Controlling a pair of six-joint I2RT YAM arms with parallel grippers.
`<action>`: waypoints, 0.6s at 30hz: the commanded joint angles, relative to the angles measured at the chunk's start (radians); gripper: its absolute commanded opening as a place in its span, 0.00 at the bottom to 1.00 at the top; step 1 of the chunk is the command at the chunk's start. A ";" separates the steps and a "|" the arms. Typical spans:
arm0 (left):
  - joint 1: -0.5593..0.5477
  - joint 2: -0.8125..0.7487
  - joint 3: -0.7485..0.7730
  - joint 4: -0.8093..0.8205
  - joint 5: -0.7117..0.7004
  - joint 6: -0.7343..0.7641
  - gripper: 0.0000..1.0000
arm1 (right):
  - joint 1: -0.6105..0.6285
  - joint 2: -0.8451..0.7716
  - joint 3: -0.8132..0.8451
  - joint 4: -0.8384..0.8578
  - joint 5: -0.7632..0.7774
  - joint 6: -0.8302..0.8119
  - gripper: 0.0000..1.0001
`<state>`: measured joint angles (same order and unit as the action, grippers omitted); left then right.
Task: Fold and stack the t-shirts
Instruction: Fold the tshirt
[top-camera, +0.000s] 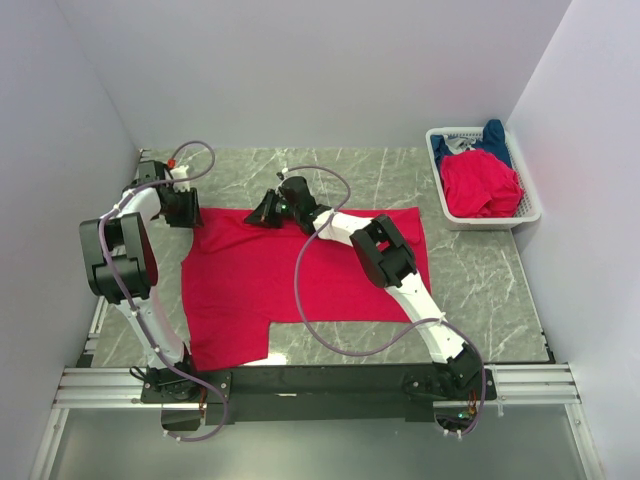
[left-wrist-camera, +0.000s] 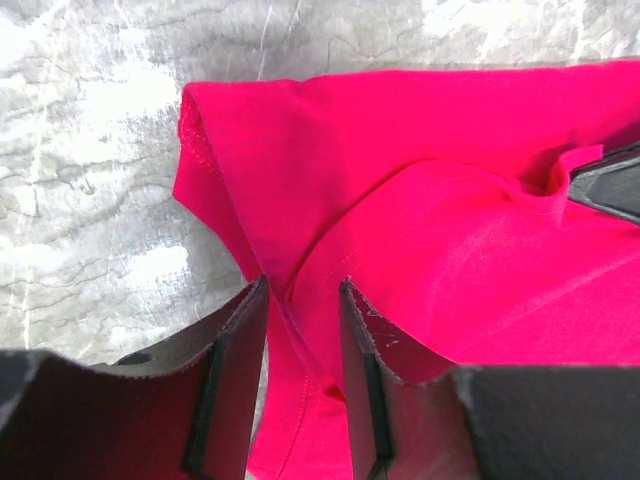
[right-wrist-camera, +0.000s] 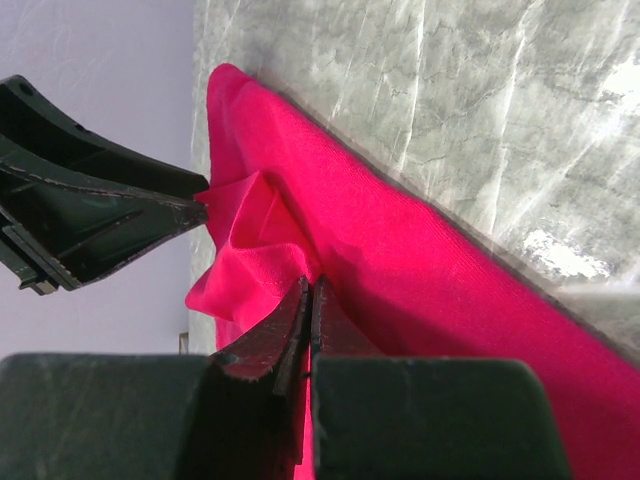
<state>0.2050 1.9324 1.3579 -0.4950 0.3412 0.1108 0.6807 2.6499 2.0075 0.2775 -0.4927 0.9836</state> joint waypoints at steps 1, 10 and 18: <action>-0.004 -0.064 0.052 -0.005 0.001 0.006 0.40 | -0.003 -0.094 -0.009 0.046 -0.014 -0.002 0.00; -0.015 -0.052 0.056 -0.016 -0.014 0.013 0.38 | -0.003 -0.096 -0.018 0.052 -0.015 0.000 0.00; -0.018 -0.030 0.049 -0.011 -0.050 0.029 0.40 | -0.004 -0.096 -0.013 0.046 -0.018 -0.005 0.00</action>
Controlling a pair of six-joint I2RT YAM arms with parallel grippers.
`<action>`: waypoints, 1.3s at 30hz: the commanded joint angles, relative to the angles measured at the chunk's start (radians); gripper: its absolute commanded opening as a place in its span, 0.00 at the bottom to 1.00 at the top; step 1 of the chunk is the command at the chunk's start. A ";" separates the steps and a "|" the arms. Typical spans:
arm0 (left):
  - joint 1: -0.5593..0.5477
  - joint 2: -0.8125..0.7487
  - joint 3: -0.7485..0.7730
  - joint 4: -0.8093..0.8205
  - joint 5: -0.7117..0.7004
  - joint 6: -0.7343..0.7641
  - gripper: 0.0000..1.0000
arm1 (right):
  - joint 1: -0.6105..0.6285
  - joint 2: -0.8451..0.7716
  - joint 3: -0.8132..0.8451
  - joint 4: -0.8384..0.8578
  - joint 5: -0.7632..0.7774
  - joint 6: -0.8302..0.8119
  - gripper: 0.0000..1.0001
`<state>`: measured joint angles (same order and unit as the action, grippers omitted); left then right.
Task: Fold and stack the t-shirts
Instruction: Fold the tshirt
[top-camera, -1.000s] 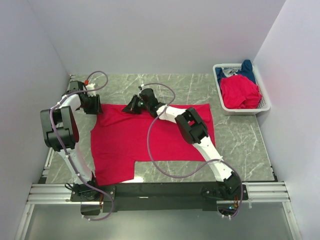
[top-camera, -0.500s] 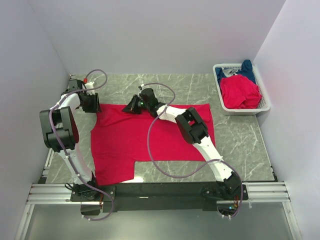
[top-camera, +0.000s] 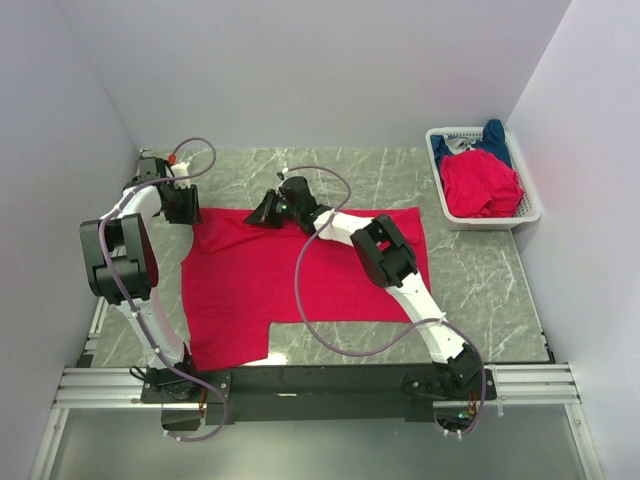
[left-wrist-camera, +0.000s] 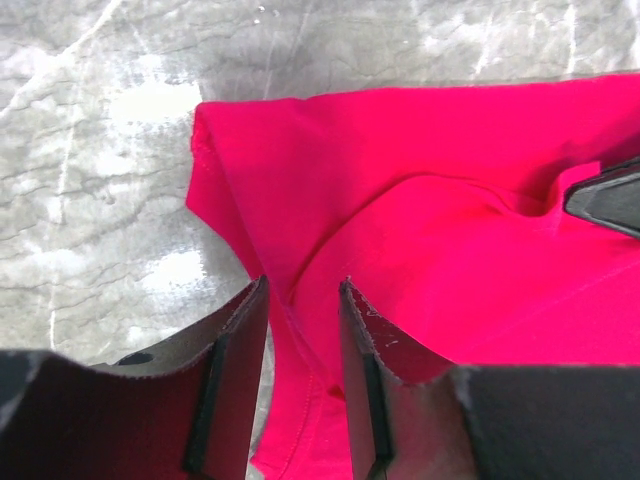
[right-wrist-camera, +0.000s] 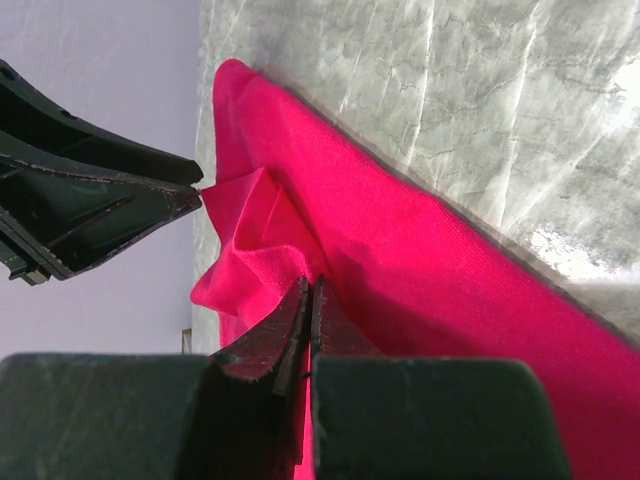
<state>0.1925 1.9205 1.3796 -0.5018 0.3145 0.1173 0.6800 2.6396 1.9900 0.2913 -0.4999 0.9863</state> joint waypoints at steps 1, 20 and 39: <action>-0.005 -0.012 0.029 -0.009 -0.025 0.024 0.40 | -0.005 -0.086 0.003 0.032 -0.011 -0.008 0.00; -0.016 0.026 0.041 -0.012 -0.017 0.024 0.38 | -0.010 -0.092 -0.030 0.052 -0.023 -0.009 0.00; -0.019 -0.199 -0.007 -0.116 0.090 0.081 0.01 | -0.033 -0.194 -0.163 0.147 -0.152 -0.035 0.00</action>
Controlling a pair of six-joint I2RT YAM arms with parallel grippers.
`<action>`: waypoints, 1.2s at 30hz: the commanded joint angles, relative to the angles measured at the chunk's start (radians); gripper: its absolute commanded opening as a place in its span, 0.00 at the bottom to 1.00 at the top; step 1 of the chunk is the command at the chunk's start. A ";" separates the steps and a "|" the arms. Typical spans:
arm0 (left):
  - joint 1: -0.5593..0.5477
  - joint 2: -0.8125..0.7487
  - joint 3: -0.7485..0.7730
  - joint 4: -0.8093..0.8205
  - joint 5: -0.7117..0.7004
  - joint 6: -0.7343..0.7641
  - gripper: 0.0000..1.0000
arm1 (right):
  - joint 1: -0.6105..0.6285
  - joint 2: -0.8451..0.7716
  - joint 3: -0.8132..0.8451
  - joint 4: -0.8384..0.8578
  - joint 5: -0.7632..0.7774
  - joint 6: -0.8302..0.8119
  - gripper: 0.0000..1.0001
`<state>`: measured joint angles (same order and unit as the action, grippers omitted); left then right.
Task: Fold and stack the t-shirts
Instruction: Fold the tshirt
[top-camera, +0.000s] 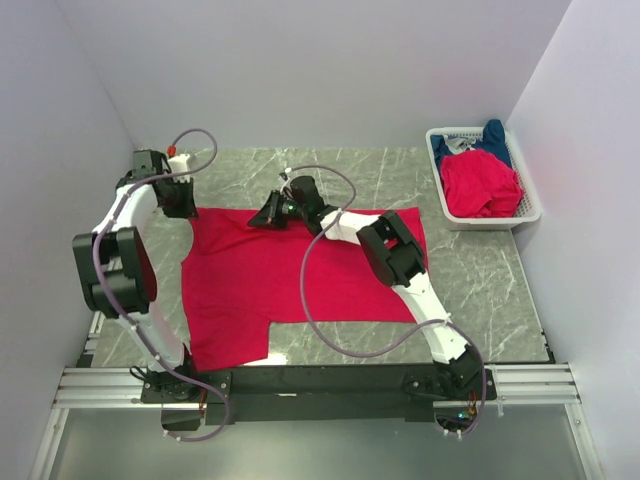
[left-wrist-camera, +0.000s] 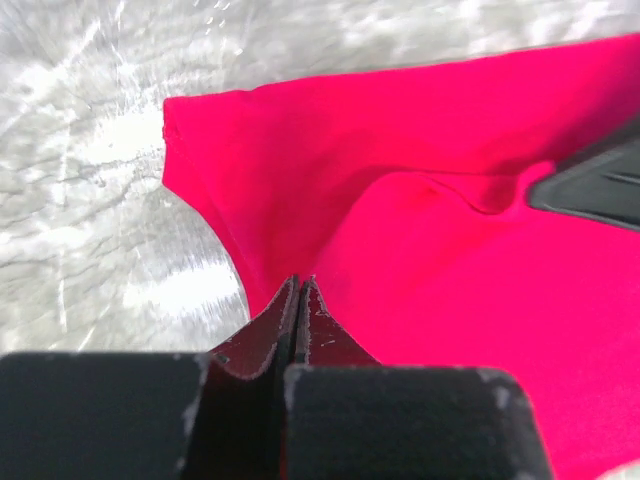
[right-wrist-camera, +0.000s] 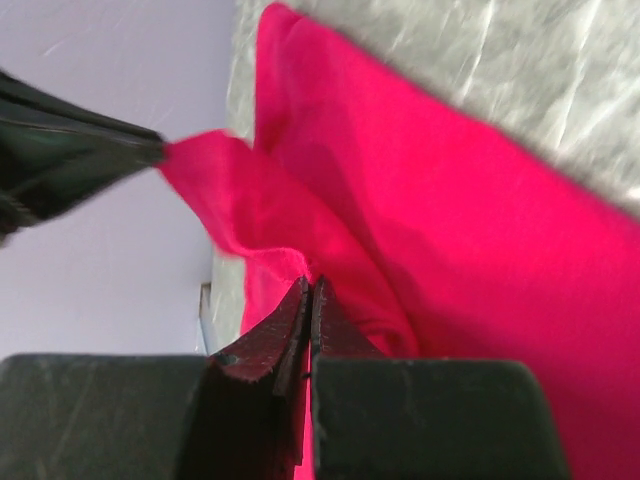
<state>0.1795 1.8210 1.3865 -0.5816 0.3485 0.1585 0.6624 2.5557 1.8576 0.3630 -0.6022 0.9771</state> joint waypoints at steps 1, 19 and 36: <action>-0.006 -0.110 -0.021 -0.053 0.066 0.047 0.01 | -0.015 -0.114 -0.038 0.074 -0.059 -0.032 0.00; -0.006 -0.255 -0.196 -0.170 0.124 0.226 0.01 | -0.017 -0.275 -0.297 0.067 -0.149 -0.104 0.00; -0.040 -0.230 -0.325 -0.176 0.078 0.314 0.01 | 0.023 -0.262 -0.393 0.021 -0.174 -0.143 0.00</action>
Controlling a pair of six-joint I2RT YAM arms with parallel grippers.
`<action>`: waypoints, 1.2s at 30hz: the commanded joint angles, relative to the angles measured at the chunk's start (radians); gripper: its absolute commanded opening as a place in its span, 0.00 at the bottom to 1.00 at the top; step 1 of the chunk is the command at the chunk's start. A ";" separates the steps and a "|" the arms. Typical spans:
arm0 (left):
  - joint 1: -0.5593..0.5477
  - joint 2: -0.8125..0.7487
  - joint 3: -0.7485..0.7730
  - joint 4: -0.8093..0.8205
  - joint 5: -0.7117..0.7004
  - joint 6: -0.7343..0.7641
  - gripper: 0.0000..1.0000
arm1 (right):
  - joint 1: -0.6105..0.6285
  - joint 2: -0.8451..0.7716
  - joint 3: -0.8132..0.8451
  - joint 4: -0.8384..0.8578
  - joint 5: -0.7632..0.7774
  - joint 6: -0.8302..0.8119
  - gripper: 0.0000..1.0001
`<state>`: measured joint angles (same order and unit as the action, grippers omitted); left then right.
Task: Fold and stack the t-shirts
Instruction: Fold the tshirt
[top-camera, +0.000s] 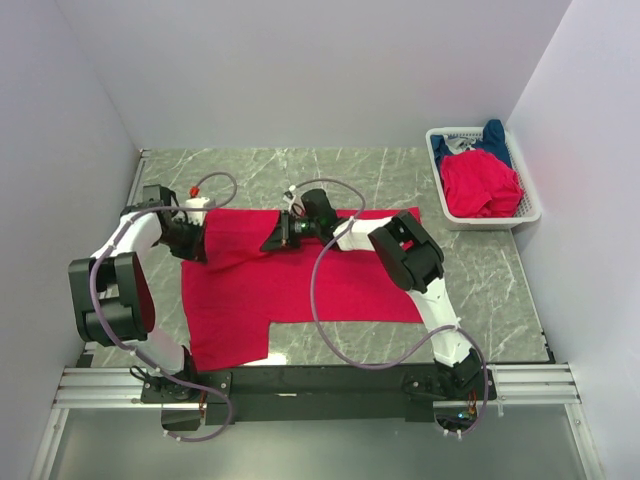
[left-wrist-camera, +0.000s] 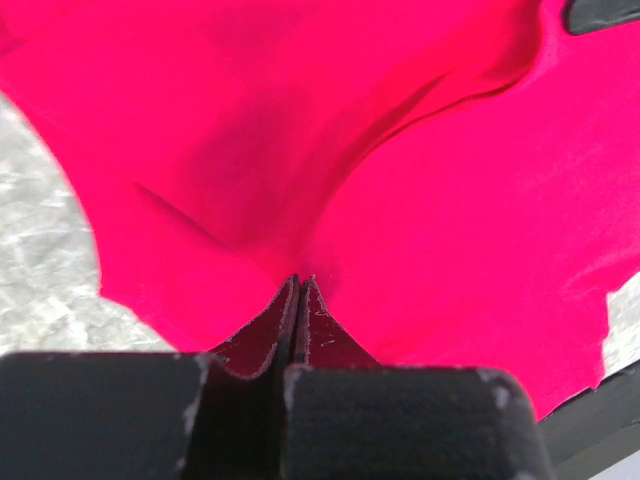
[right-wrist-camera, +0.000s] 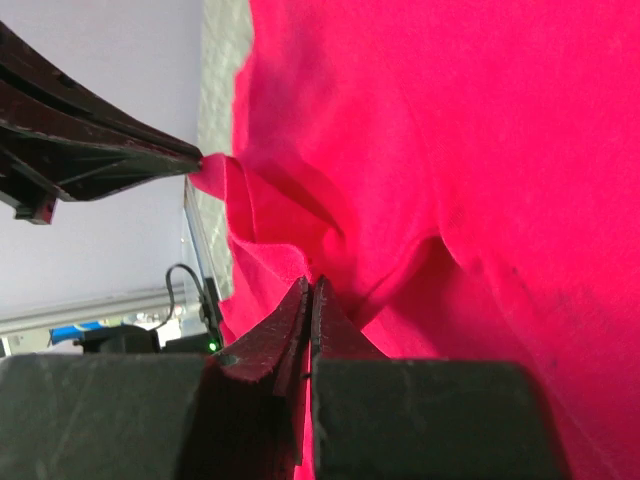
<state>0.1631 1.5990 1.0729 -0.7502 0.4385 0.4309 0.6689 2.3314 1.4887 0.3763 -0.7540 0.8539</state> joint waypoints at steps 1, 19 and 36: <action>-0.030 -0.008 -0.025 -0.008 -0.012 0.049 0.01 | 0.017 -0.046 -0.030 0.007 -0.019 -0.022 0.00; -0.079 -0.089 -0.073 -0.110 0.014 0.169 0.49 | -0.015 -0.277 -0.105 -0.279 -0.084 -0.336 0.56; -0.344 0.093 0.234 0.256 -0.050 -0.182 0.58 | -0.715 -0.534 -0.168 -0.984 0.130 -0.751 0.50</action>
<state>-0.1482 1.6249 1.2140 -0.6235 0.4339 0.3618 0.0048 1.7832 1.3182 -0.4713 -0.6987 0.1806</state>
